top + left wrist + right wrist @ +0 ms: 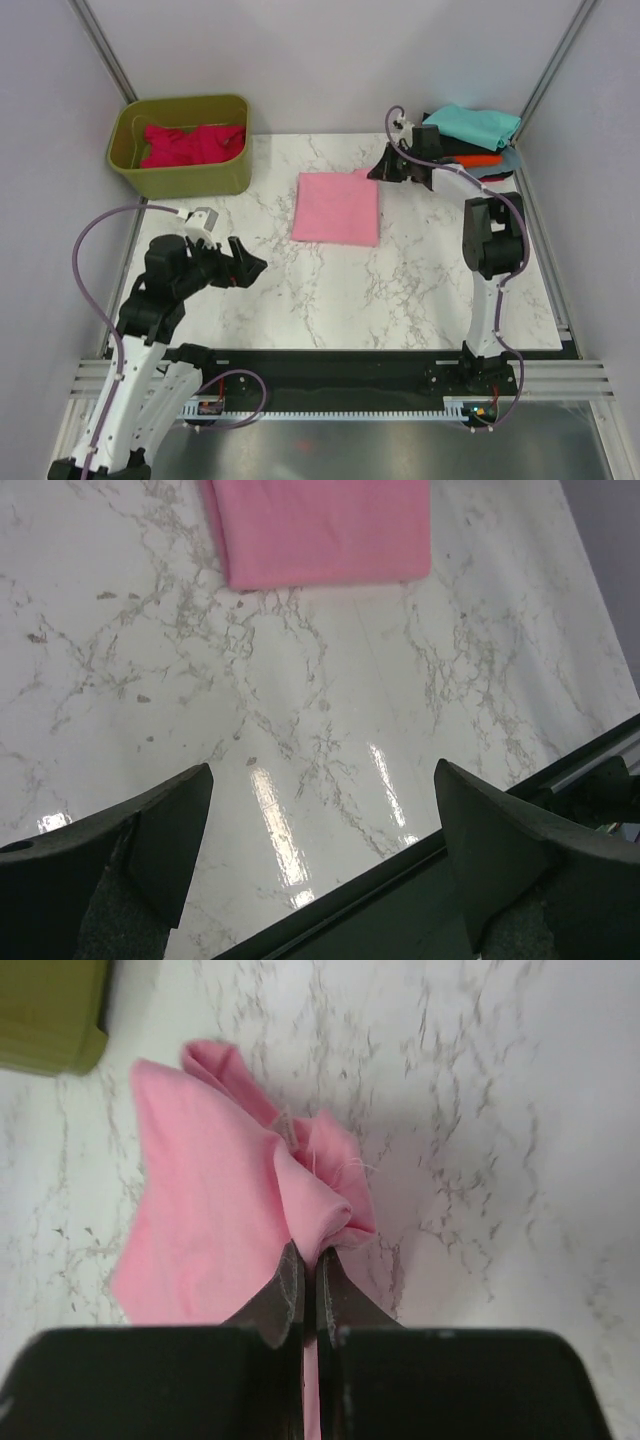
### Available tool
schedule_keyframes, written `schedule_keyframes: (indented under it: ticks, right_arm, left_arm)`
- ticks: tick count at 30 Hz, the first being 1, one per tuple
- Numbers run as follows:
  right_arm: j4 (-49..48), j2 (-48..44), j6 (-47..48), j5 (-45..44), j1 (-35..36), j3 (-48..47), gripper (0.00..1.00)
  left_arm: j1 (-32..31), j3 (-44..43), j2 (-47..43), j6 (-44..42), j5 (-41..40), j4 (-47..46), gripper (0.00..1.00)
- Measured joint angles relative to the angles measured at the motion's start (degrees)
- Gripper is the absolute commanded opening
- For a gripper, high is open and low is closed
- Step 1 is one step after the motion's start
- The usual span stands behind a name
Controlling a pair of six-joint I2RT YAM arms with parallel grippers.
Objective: Fold and stack the t-shirts
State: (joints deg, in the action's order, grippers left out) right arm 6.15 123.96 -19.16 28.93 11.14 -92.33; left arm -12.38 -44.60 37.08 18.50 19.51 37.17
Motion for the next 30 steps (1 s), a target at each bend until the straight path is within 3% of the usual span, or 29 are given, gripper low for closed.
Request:
schedule_keyframes:
  ticks: [5, 18, 30]
  right_arm:
    - [3.1, -6.4, 4.5, 2.1, -4.6, -5.2, 0.00]
    - [14.4, -8.2, 11.2, 1.4, -10.3, -24.0, 0.00]
    - [18.1, -7.3, 9.8, 1.0, -16.5, -38.0, 0.00]
  left_arm:
    - [0.0, 1.9, -6.6, 0.2, -0.1, -2.1, 1.00]
    - [0.0, 2.5, -5.5, 0.3, -0.1, -3.0, 1.00]
    - [0.0, 2.5, -4.4, 0.3, -0.1, -3.1, 1.00]
